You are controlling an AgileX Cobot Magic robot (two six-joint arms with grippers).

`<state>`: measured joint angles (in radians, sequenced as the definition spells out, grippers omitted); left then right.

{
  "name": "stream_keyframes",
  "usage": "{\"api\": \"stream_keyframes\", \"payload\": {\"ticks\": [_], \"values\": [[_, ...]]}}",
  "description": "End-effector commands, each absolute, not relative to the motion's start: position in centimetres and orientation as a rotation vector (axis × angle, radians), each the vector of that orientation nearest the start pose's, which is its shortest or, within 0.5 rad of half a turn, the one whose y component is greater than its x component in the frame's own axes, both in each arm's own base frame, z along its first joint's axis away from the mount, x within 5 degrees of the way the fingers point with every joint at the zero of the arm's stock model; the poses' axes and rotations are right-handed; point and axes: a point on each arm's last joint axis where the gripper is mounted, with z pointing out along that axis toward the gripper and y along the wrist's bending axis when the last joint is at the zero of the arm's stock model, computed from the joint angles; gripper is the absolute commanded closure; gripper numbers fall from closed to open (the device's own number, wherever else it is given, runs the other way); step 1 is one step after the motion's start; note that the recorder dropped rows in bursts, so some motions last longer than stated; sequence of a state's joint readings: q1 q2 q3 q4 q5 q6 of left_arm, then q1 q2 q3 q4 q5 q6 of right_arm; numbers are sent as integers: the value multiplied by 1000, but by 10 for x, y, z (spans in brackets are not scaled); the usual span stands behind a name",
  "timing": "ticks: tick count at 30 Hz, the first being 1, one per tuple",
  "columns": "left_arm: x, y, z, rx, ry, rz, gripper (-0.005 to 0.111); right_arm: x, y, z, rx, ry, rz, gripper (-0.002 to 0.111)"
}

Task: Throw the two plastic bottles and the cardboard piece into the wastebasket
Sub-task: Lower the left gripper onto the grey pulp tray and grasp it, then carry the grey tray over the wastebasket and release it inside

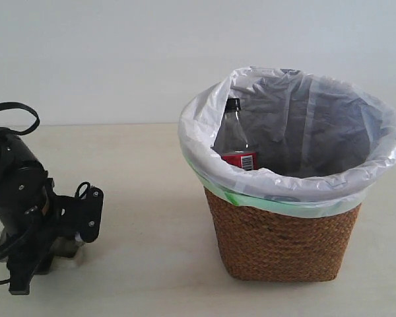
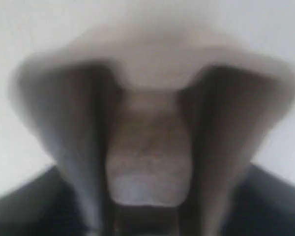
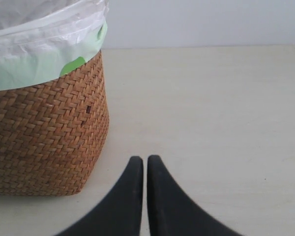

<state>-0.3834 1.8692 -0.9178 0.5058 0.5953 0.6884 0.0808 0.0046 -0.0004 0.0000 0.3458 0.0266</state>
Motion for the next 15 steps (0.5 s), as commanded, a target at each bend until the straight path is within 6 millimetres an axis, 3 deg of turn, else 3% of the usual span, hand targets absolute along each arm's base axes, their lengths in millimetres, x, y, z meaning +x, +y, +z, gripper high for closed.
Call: {"api": "stream_keyframes", "payload": {"ticks": [1,3,6,11,15], "values": [[301,-87,117,2131,2231,579,102,53,4,182,-52,1824,62,108],[299,-83,120,2123,2277,617,101,53,4,182,-52,1824,62,108],[305,-78,140,1976,2319,719,101,53,4,182,-52,1824,62,108],[319,-59,205,1498,2366,991,101,53,4,182,-52,1824,62,108],[318,-33,256,1269,2364,1273,101,53,4,182,-52,1824,62,108]]}}
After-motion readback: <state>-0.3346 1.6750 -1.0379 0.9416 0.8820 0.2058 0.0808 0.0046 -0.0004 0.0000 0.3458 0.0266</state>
